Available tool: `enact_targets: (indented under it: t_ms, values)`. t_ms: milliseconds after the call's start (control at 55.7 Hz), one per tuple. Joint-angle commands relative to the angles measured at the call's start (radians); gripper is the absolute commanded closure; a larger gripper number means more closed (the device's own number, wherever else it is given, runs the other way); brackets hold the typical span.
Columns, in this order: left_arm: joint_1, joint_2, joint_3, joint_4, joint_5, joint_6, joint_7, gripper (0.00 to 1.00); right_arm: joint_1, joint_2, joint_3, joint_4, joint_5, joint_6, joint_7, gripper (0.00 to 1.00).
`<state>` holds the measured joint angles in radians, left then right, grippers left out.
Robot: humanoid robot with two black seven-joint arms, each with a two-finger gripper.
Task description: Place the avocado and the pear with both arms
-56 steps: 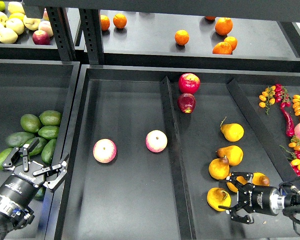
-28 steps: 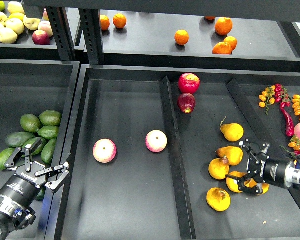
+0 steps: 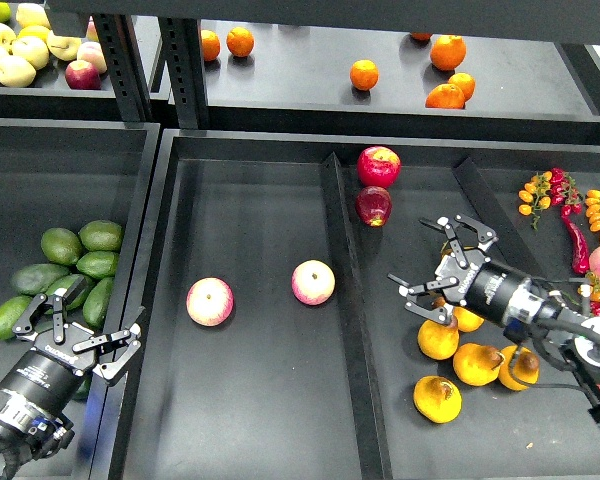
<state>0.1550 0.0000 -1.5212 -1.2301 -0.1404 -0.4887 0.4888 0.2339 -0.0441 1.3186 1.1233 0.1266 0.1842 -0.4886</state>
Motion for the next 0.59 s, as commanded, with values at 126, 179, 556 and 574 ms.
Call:
enact_targets:
  t_ms: [126, 179, 556, 574]
  values:
    - [0.0, 0.0, 0.026, 0.009, -0.002, 0.0, 0.0, 0.01, -0.117, 0.044, 0.096, 0.004, -0.001, 0.072, 0.0, 0.01]
    - [0.0, 0.0, 0.032, 0.012, -0.005, 0.0, 0.0, 0.01, -0.139, 0.044, 0.09, -0.005, -0.001, 0.115, 0.0, 0.01]
    - [-0.017, 0.0, 0.084, 0.092, -0.153, 0.0, 0.0, 0.01, -0.22, 0.044, 0.031, -0.059, 0.004, 0.247, 0.0, 0.01]
    - [-0.018, 0.0, 0.082, 0.095, -0.153, 0.0, 0.0, 0.01, -0.22, 0.044, 0.028, -0.056, 0.005, 0.247, 0.0, 0.01]
